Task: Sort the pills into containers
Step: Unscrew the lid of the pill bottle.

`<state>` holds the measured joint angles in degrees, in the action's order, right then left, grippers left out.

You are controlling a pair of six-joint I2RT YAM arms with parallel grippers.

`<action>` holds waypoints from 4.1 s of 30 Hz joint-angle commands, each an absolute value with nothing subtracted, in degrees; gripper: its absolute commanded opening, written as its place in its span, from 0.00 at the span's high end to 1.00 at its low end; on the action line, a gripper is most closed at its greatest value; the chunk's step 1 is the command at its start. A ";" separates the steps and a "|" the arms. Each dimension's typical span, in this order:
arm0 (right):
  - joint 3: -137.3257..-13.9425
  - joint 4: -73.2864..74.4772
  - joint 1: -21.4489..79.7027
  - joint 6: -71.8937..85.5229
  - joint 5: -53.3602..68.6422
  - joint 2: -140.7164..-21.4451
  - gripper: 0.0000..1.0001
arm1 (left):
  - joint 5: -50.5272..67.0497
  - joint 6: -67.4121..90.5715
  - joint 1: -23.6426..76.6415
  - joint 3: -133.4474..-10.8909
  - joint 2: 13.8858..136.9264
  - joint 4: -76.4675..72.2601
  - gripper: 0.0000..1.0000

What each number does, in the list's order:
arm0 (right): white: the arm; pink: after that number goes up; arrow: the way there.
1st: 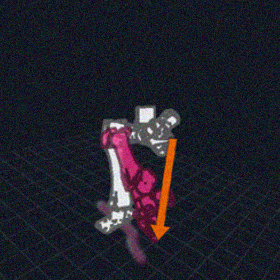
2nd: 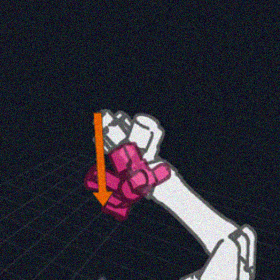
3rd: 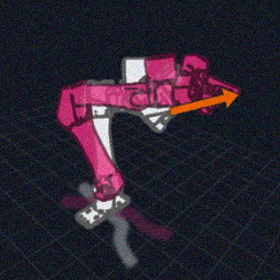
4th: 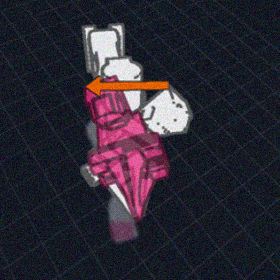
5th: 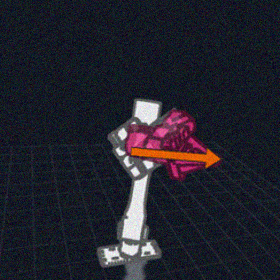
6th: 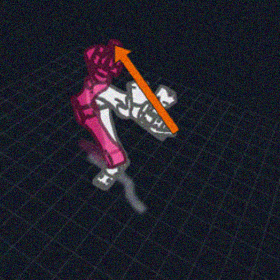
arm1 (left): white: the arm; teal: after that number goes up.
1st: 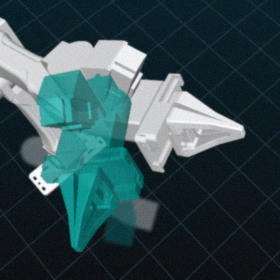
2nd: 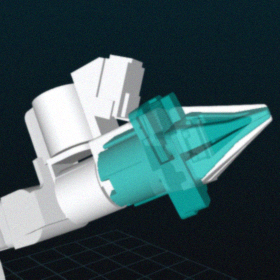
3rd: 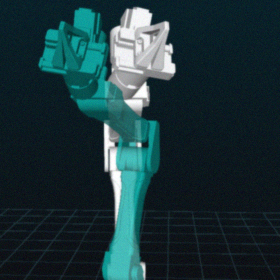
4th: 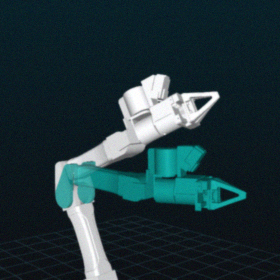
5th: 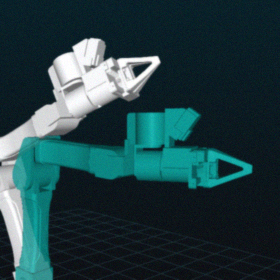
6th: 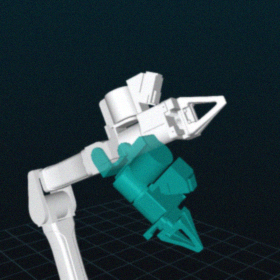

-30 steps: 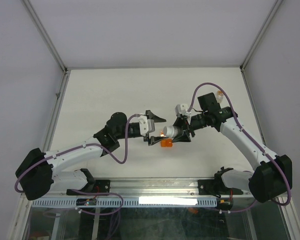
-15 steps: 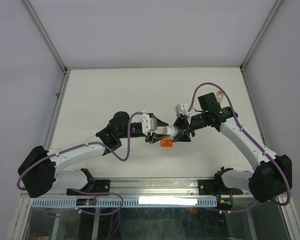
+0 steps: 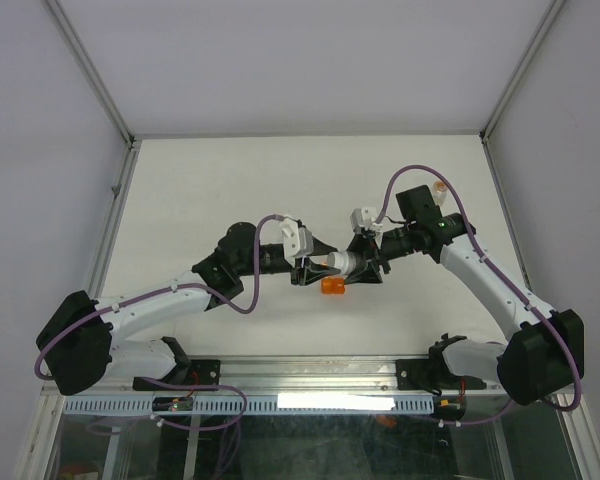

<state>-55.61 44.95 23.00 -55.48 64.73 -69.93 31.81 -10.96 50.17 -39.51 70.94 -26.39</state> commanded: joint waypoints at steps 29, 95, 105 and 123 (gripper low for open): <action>-57.48 44.21 23.34 -55.02 65.62 -70.53 1.00 | 5.63 44.70 51.51 -40.28 62.46 -27.69 1.00; -57.40 44.65 23.29 -55.85 65.55 -70.41 1.00 | 40.69 -20.31 43.61 -27.89 59.51 -41.27 0.01; -57.74 45.62 23.44 -56.69 65.81 -70.77 1.00 | 45.28 -21.30 44.28 -33.38 68.12 -41.14 0.04; -57.72 45.62 23.41 -56.61 65.83 -70.93 1.00 | 35.34 -26.10 49.84 -36.03 72.11 -38.58 0.40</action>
<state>-56.47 46.04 23.49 -55.70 64.29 -71.00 36.73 -23.62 49.17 -33.58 72.03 -37.54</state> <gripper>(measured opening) 0.546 0.627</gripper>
